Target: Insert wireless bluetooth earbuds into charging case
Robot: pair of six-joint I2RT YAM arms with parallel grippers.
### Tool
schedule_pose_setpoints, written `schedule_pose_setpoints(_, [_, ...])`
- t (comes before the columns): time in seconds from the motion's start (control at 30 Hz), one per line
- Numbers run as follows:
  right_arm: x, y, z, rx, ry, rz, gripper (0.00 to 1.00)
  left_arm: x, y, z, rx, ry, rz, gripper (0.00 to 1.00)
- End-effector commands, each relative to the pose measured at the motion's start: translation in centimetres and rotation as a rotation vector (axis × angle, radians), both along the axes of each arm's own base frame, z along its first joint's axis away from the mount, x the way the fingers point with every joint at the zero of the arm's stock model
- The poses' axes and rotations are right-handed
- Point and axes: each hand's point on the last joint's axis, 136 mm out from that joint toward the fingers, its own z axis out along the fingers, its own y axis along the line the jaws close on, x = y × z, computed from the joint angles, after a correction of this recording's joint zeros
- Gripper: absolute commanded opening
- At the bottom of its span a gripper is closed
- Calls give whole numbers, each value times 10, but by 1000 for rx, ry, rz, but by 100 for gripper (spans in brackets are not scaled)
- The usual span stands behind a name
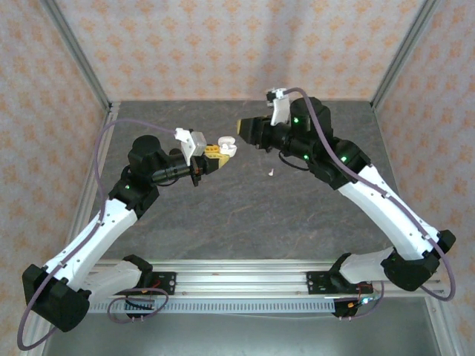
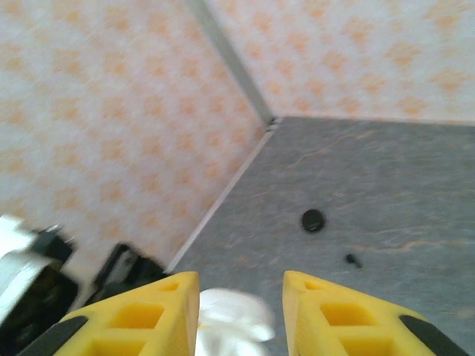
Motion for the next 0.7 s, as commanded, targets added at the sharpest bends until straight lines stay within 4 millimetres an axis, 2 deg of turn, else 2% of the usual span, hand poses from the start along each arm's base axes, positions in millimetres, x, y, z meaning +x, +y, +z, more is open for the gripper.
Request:
schedule_pose_setpoints(0.0, [31, -47, -39, -48, 154, -255, 35, -4, 1, 15, -28, -57, 0, 0])
schedule_pose_setpoints(0.1, [45, -66, -76, -79, 285, -333, 35, -5, 4, 8, -11, -46, 16, 0])
schedule_pose_setpoints(0.17, [47, -60, -87, -62, 335, -302, 34, -7, 6, 3, 3, -41, 22, 0])
schedule_pose_setpoints(0.27, [47, -41, -90, -6, 350, -222, 34, -9, 8, -1, 14, -42, 30, 0])
schedule_pose_setpoints(0.33, [53, -42, -104, -32, 355, -241, 35, -10, 8, -4, 25, -40, 30, 0])
schedule_pose_setpoints(0.43, [67, -58, -149, -126, 455, -325, 35, -10, 8, -8, 51, -39, 29, 0])
schedule_pose_setpoints(0.57, [79, -68, -211, -257, 611, -351, 34, -12, 11, -15, 96, -35, 31, 0])
schedule_pose_setpoints(0.67, [85, -74, -249, -355, 683, -374, 34, -13, 13, -21, 119, -32, 40, 0])
